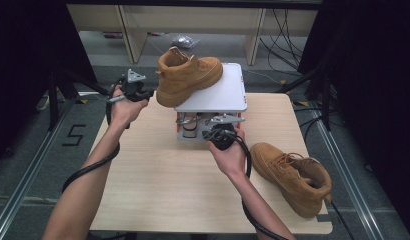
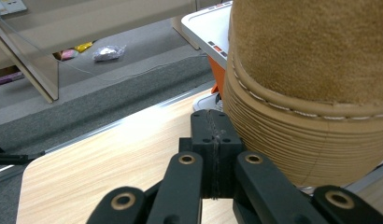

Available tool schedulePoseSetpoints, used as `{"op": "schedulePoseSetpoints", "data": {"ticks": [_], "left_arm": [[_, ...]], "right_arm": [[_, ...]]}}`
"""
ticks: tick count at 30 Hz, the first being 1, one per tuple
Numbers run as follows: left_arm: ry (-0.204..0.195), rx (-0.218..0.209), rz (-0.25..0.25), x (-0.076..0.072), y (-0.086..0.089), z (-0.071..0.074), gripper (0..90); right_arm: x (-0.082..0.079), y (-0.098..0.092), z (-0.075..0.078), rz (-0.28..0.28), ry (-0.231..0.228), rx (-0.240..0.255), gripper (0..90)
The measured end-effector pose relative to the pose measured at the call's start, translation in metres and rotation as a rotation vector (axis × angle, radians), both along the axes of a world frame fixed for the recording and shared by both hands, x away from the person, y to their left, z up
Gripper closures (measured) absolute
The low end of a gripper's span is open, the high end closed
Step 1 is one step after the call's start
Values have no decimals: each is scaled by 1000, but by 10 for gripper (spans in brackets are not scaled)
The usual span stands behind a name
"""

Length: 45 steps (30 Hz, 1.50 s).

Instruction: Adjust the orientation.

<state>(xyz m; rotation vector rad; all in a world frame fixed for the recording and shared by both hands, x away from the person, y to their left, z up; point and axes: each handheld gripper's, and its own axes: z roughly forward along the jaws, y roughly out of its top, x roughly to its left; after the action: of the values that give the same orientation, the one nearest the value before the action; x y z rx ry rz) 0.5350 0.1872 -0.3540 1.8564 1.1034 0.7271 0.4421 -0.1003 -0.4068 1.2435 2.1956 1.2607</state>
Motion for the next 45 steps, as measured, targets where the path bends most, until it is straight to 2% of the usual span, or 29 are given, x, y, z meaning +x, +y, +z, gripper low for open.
{"op": "schedulePoseSetpoints", "data": {"ticks": [3, 4, 5, 7, 10, 11, 15, 16, 18, 19, 21, 22, 23, 24, 25, 28, 31, 32, 35, 37, 38, 42, 43, 45], "left_arm": [[3, 0, -2, 0, 0, -1, 899], [2, 7, -12, 0, 0, -2, 899], [2, 7, -12, 0, 0, -2, 899], [5, -2, -21, 0, -1, -4, 899], [3, 12, -23, -1, -2, -4, 900], [2, -1, -22, -1, -2, -4, 900], [14, 7, -21, -1, -2, -2, 900], [17, -10, -18, -2, -4, -2, 900], [23, 10, -21, -3, -4, 0, 900], [28, 2, -21, -3, -5, 0, 900], [44, 14, -32, -4, -5, 1, 900], [40, -1, -29, -4, -7, 1, 900], [43, 18, -37, -6, -6, 2, 900], [40, 0, -31, -6, -8, 2, 900], [46, 17, -39, -7, -8, 3, 900], [43, 4, -35, -7, -9, 2, 900], [46, 28, -40, -8, -9, 4, 900], [40, 14, -32, -8, -11, 3, 900], [40, 32, -40, -9, -11, 6, 900], [37, 20, -38, -9, -12, 7, 900], [41, 38, -40, -10, -12, 9, 900], [45, 39, -37, -9, -12, 9, 900], [43, 26, -33, -9, -13, 9, 900], [37, 63, -32, -10, -12, 10, 900]], "right_arm": [[3, 4, 4, -1, 0, 22, 900], [6, 8, 8, 4, -21, 28, 900], [8, 10, 10, 0, -18, 33, 900], [12, 14, 12, 2, -37, 29, 900], [15, 18, 14, 0, -45, 27, 900], [17, 22, 16, 6, -42, 33, 900], [22, 29, 19, 7, -63, 32, 900], [23, 30, 20, 8, -57, 38, 900], [27, 33, 23, 4, -67, 43, 900], [29, 34, 25, 2, -74, 41, 900], [32, 37, 28, -3, -80, 42, 900], [35, 39, 30, 2, -90, 39, 900], [36, 40, 32, 3, -83, 42, 900], [37, 42, 34, -6, -77, 44, 900], [38, 44, 35, -5, -78, 44, 900], [41, 49, 38, 0, -90, 58, 900], [44, 50, 38, -7, -98, 56, 900], [46, 49, 38, -4, -96, 54, 900], [48, 49, 37, -16, -91, 57, 900], [49, 50, 37, -16, -84, 59, 900], [51, 51, 36, -17, -84, 55, 900], [55, 55, 33, -13, -76, 54, 900], [55, 56, 34, -17, -78, 56, 900], [56, 59, 34, -13, -72, 59, 900]]}}
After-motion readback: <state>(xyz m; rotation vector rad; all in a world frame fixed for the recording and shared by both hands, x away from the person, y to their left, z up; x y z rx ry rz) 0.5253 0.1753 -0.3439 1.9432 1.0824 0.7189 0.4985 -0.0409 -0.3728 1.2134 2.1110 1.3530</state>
